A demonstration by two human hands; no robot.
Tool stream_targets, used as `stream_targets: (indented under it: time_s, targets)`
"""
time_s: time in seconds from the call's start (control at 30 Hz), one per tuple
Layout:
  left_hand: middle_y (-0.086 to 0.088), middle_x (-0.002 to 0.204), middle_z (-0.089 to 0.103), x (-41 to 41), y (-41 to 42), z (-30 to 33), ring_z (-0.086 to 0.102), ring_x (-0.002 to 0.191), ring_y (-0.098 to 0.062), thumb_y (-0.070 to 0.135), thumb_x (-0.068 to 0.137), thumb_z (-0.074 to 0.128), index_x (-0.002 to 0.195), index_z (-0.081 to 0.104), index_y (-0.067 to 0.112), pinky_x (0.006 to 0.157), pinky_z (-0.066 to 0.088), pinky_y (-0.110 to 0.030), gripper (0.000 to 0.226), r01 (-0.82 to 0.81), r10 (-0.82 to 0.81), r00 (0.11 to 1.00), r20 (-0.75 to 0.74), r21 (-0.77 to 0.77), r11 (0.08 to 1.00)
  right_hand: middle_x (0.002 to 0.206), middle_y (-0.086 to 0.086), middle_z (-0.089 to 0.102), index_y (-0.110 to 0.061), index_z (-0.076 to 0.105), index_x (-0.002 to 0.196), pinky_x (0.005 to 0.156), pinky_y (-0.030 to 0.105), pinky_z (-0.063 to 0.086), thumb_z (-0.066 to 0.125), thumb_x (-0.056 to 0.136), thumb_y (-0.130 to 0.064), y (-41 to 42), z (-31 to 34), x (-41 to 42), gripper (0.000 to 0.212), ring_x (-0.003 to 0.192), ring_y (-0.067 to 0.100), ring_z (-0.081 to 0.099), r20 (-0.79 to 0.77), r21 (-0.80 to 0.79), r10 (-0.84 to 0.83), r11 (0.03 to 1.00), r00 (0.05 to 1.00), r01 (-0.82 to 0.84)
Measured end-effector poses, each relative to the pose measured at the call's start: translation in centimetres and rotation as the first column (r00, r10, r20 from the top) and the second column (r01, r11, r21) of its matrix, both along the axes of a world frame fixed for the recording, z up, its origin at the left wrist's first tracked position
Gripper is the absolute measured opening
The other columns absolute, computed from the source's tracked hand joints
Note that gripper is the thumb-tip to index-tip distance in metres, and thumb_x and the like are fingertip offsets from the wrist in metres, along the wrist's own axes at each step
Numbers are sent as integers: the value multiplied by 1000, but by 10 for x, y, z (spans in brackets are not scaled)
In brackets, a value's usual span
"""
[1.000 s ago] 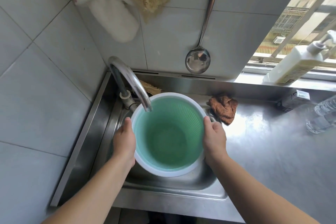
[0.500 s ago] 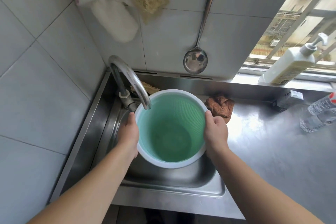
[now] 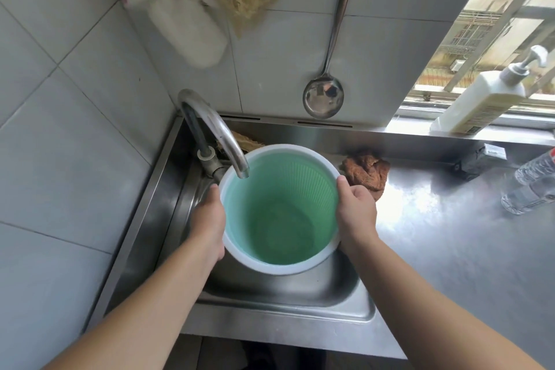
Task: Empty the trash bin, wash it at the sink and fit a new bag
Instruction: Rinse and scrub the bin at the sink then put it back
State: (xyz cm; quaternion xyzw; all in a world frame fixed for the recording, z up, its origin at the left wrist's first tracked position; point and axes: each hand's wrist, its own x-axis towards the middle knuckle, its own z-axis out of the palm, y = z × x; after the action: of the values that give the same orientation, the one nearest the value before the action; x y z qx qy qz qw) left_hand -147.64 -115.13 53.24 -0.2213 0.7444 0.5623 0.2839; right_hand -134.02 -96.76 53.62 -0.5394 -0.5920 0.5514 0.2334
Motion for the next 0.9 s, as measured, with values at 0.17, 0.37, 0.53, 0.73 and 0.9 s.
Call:
stream_targets:
  time_s: [0.17,0.37,0.53,0.73,0.9]
  targets:
    - [-8,104,72,-6,-9,3,68,93,-33,59,93,45,108,64,21,85,57,-48,46,13,-15,998,-63,-32,999,70,8,47,-11,48,73,59,33,37,53,93,-46,-15,-16,4,41,63,20,44,-11,-86,2,996,1000,-3]
    - [-2,86,72,5,18,10,70,74,-25,57,94,46,98,68,23,45,54,-27,41,57,-57,998,2,-15,998,73,7,57,-6,60,77,59,33,41,57,90,-45,18,-20,17,41,64,23,51,96,-121,-58,990,994,70]
    - [-8,109,72,-4,15,11,69,94,-32,59,97,40,119,64,22,87,58,-48,49,52,-52,999,-10,-9,999,74,7,50,-5,53,77,58,31,38,54,92,-47,18,-17,-3,45,64,19,47,11,-68,6,998,1000,-5]
    - [-10,99,74,-3,-6,1,71,86,-32,60,96,42,110,68,18,72,59,-41,51,4,-3,1000,14,-43,999,75,11,52,-2,54,77,64,35,42,55,90,-48,5,-33,-3,48,68,21,50,-7,-171,52,984,999,-53]
    - [-7,93,75,7,12,2,71,82,-29,56,98,42,104,68,19,59,52,-30,46,24,-24,998,66,3,1000,67,3,52,-13,51,68,59,33,41,56,89,-50,26,-35,7,42,61,20,49,70,-117,23,993,997,-15]
